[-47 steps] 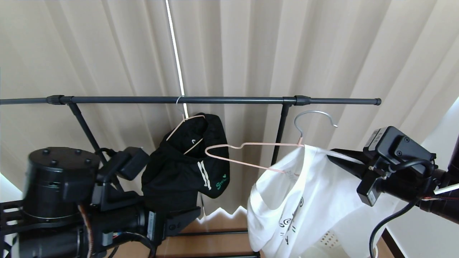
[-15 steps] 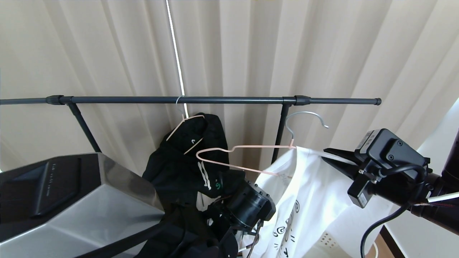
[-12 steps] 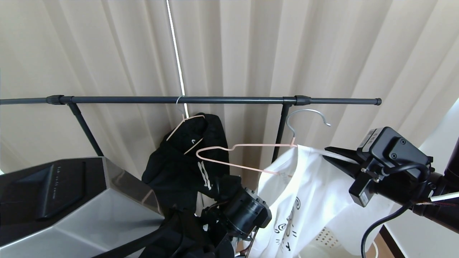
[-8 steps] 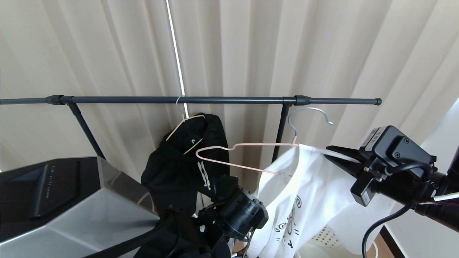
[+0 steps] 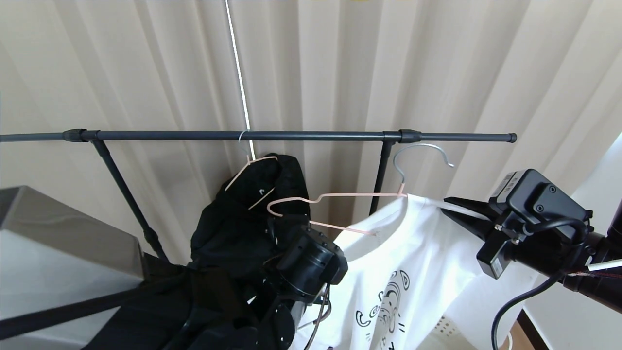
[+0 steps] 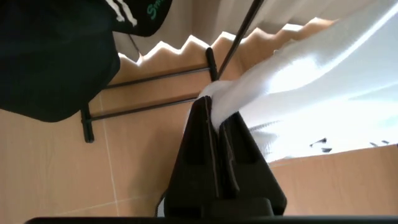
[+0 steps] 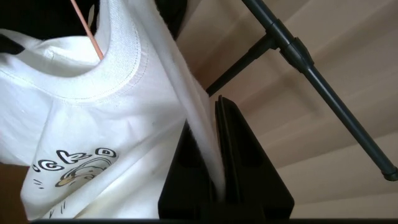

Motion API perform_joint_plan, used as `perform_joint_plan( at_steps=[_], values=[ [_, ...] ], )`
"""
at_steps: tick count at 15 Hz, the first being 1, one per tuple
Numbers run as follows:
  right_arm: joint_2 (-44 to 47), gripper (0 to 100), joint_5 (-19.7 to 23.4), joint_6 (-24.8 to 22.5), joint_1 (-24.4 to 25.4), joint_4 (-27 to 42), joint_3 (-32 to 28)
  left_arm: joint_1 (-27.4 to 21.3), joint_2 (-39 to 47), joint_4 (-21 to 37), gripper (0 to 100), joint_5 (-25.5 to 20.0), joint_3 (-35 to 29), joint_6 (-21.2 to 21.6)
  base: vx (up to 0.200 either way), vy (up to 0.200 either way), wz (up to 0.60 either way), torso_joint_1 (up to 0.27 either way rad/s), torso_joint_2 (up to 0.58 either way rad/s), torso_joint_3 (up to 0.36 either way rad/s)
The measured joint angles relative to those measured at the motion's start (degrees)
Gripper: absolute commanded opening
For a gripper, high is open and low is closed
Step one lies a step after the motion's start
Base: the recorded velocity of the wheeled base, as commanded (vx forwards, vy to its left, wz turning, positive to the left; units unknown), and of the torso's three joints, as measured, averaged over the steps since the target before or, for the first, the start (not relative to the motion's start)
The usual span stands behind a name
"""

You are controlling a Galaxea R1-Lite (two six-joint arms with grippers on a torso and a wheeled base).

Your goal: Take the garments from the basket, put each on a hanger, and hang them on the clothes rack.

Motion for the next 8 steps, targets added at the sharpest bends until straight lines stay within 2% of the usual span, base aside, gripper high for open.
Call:
perform_joint_plan(
  at_steps=[8],
  values=[
    [0.06,0,0.15,0.0,0.17,0.05,0.33,4.96,-6.34,0.02,0,0.0,1.22,0.74,0.0,0.0,0.0,0.0,0.0,0.0]
  ],
)
